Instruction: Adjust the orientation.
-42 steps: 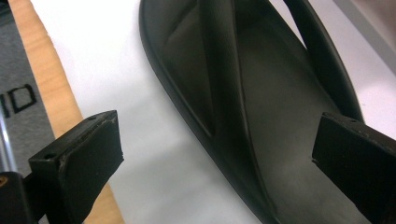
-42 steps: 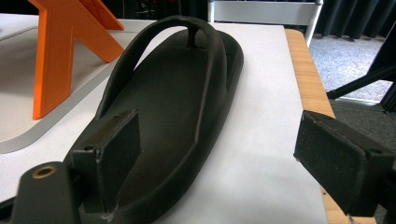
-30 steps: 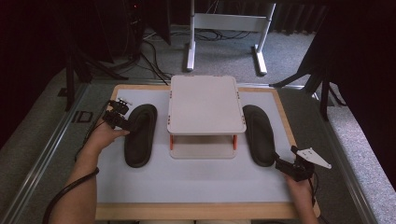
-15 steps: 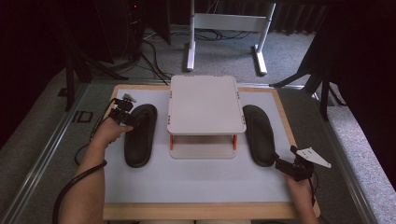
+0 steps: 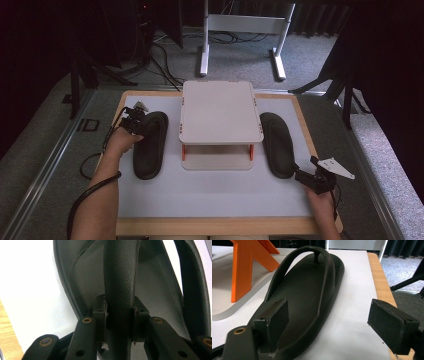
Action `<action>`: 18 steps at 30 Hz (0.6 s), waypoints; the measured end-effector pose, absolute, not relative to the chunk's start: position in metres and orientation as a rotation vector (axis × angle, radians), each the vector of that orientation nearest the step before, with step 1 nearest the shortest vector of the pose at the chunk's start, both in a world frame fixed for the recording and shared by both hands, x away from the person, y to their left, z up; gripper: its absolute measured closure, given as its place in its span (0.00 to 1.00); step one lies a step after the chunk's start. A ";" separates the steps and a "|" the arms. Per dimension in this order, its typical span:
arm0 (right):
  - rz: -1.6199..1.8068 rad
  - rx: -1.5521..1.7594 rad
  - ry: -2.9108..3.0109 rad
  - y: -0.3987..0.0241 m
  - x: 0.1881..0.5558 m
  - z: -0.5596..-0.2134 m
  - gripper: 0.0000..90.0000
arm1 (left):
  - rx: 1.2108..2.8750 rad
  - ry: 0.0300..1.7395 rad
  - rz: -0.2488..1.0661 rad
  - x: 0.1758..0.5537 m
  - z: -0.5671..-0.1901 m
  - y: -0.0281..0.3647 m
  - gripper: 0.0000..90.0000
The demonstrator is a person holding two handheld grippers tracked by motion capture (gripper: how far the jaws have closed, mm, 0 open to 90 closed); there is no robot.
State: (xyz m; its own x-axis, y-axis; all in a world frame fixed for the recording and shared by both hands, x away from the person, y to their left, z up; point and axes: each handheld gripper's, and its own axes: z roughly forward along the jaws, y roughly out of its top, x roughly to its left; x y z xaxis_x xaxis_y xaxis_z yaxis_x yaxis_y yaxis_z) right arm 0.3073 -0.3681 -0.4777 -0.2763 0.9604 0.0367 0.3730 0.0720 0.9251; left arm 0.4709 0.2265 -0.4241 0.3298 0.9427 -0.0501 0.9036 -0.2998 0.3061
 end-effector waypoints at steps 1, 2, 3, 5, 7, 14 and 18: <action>1.193 1.331 1.724 -0.368 0.307 -0.478 0.18 | 2.295 1.672 0.202 0.471 -0.422 0.227 0.80; 1.195 1.329 1.723 -0.368 0.307 -0.478 0.18 | 2.274 1.683 0.190 0.471 -0.420 0.228 0.80; 1.196 1.329 1.723 -0.368 0.307 -0.478 0.18 | 2.263 1.698 0.203 0.470 -0.415 0.228 0.81; 1.194 1.331 1.726 -0.368 0.307 -0.478 0.18 | 2.252 1.698 0.200 0.468 -0.409 0.229 0.81; 1.192 1.332 1.727 -0.368 0.307 -0.478 0.18 | 2.250 1.689 0.184 0.466 -0.402 0.230 0.81; 1.191 1.334 1.727 -0.368 0.307 -0.478 0.18 | 2.263 1.664 0.182 0.458 -0.377 0.228 0.81; 1.189 1.333 1.729 -0.368 0.308 -0.478 0.18 | 2.233 1.658 0.199 0.452 -0.356 0.228 0.81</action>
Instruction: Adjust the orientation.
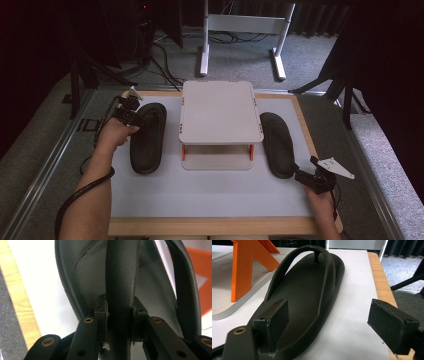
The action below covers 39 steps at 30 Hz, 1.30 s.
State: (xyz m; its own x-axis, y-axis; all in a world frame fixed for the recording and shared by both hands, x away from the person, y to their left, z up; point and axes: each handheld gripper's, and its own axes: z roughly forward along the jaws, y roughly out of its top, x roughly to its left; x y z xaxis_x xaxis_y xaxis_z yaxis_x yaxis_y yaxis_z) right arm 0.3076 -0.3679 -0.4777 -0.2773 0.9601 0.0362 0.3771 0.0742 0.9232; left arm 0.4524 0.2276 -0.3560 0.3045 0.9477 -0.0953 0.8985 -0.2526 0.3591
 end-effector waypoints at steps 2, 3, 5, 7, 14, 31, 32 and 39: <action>1.189 1.335 1.730 -0.368 0.308 -0.478 0.18 | 2.221 1.647 0.201 0.449 -0.342 0.228 0.81; 1.188 1.335 1.731 -0.368 0.308 -0.478 0.18 | 2.216 1.642 0.209 0.447 -0.332 0.227 0.81; 1.188 1.336 1.731 -0.368 0.308 -0.478 0.18 | 2.210 1.637 0.206 0.446 -0.326 0.227 0.81; 1.188 1.335 1.731 -0.368 0.308 -0.478 0.18 | 2.193 1.628 0.206 0.444 -0.313 0.225 0.81; 1.187 1.335 1.733 -0.368 0.308 -0.478 0.18 | 2.107 1.589 0.197 0.440 -0.271 0.209 0.81; 1.193 1.332 1.740 -0.368 0.308 -0.478 0.18 | 2.177 1.498 0.212 0.455 -0.241 0.130 0.81; 1.192 1.332 1.740 -0.368 0.308 -0.478 0.18 | 2.180 1.503 0.220 0.458 -0.239 0.121 0.81; 1.194 1.328 1.744 -0.368 0.308 -0.478 0.18 | 2.150 1.520 0.198 0.466 -0.241 0.099 0.81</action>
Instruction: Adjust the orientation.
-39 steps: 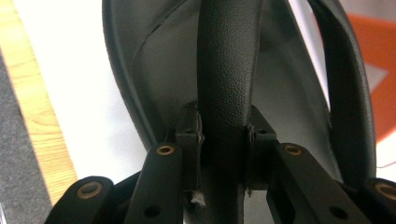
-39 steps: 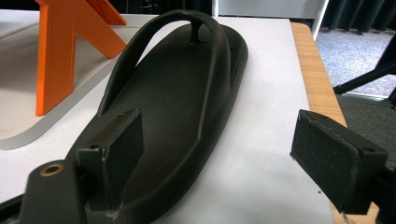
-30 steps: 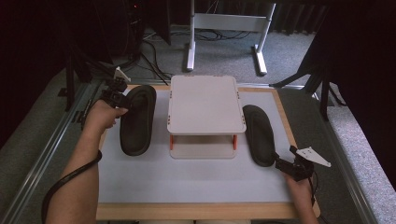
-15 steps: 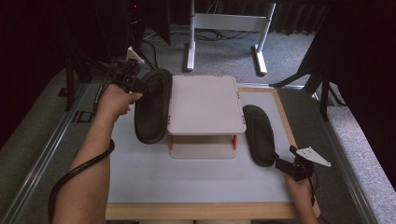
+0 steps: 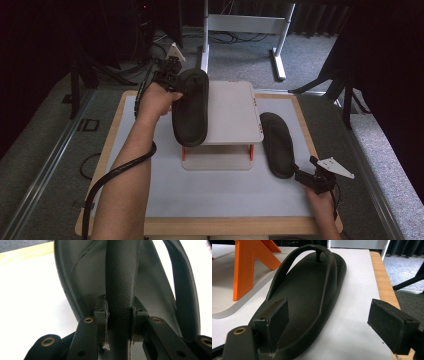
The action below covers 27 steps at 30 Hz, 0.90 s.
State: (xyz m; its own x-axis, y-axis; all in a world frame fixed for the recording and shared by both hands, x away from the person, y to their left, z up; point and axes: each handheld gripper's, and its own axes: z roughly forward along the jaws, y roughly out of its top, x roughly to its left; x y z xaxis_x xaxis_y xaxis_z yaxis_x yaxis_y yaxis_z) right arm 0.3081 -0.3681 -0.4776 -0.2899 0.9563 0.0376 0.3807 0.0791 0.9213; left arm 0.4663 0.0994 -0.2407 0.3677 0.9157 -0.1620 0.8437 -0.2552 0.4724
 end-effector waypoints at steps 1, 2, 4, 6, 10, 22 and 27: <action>1.194 1.328 1.744 -0.368 0.308 -0.478 0.18 | 2.151 1.522 0.197 0.468 -0.242 0.096 0.81; 1.197 1.329 1.743 -0.368 0.308 -0.478 0.18 | 2.138 1.534 0.182 0.470 -0.244 0.094 0.81; 1.194 1.333 1.744 -0.368 0.308 -0.478 0.18 | 2.127 1.546 0.180 0.474 -0.248 0.086 0.81; 1.188 1.332 1.752 -0.368 0.309 -0.478 0.18 | 2.118 1.559 0.178 0.477 -0.251 0.083 0.81; 1.192 1.329 1.751 -0.368 0.309 -0.478 0.18 | 2.108 1.582 0.162 0.481 -0.255 0.079 0.81; 1.192 1.328 1.742 -0.368 0.308 -0.478 0.21 | 2.127 1.555 0.189 0.486 -0.261 0.067 0.79; 1.202 1.282 1.744 -0.367 0.305 -0.478 0.15 | 2.157 1.498 0.233 0.480 -0.259 0.064 0.65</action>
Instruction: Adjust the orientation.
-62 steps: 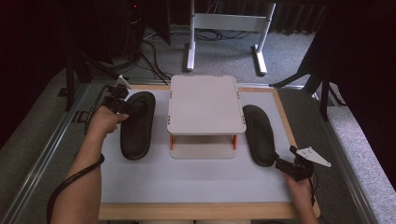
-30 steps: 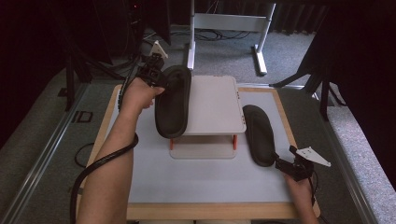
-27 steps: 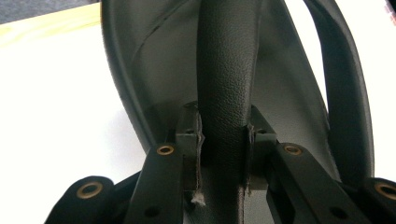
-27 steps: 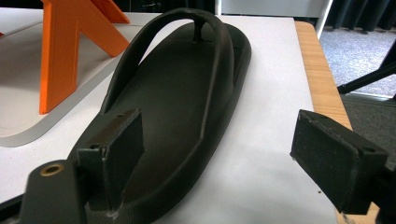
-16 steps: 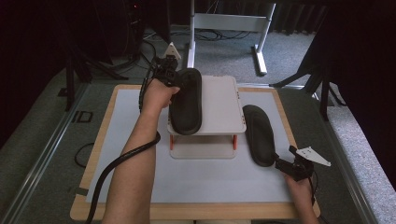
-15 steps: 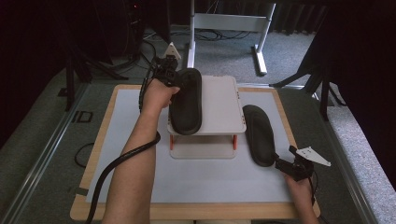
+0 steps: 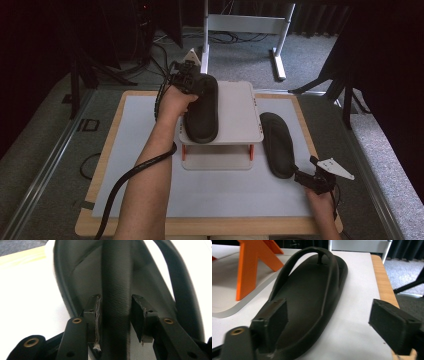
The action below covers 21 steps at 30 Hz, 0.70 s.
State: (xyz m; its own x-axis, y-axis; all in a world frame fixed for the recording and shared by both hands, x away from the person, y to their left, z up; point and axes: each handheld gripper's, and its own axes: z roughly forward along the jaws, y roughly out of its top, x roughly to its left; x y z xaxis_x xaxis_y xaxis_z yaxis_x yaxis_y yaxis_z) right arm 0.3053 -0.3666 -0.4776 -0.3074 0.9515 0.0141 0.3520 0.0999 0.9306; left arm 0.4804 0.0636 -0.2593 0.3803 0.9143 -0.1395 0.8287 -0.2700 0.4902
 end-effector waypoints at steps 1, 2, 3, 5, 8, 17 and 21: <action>1.202 1.282 1.744 -0.367 0.305 -0.478 0.15 | 2.157 1.498 0.233 0.480 -0.259 0.064 0.63; 1.201 1.273 1.743 -0.366 0.305 -0.478 0.15 | 2.190 1.473 0.255 0.478 -0.258 0.063 0.63; 1.199 1.273 1.745 -0.366 0.305 -0.478 0.15 | 2.186 1.475 0.257 0.477 -0.257 0.064 0.63; 1.204 1.278 1.743 -0.366 0.305 -0.478 0.15 | 2.190 1.460 0.277 0.474 -0.253 0.065 0.62; 1.213 1.281 1.739 -0.367 0.305 -0.478 0.15 | 2.200 1.433 0.270 0.471 -0.250 0.065 0.62; 1.216 1.293 1.741 -0.368 0.306 -0.478 0.15 | 2.189 1.409 0.270 0.454 -0.247 0.088 0.62; 1.216 1.293 1.740 -0.368 0.306 -0.478 0.15 | 2.174 1.394 0.241 0.450 -0.248 0.097 0.61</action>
State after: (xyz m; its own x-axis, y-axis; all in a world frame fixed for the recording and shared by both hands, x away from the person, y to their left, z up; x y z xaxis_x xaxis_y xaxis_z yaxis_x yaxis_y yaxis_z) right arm 0.3058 -0.3682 -0.4777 -0.3076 0.9511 0.0287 0.3543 0.0865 0.9311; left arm 0.4504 0.0974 -0.2475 0.4484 0.8835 -0.1354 0.7865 -0.3180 0.5294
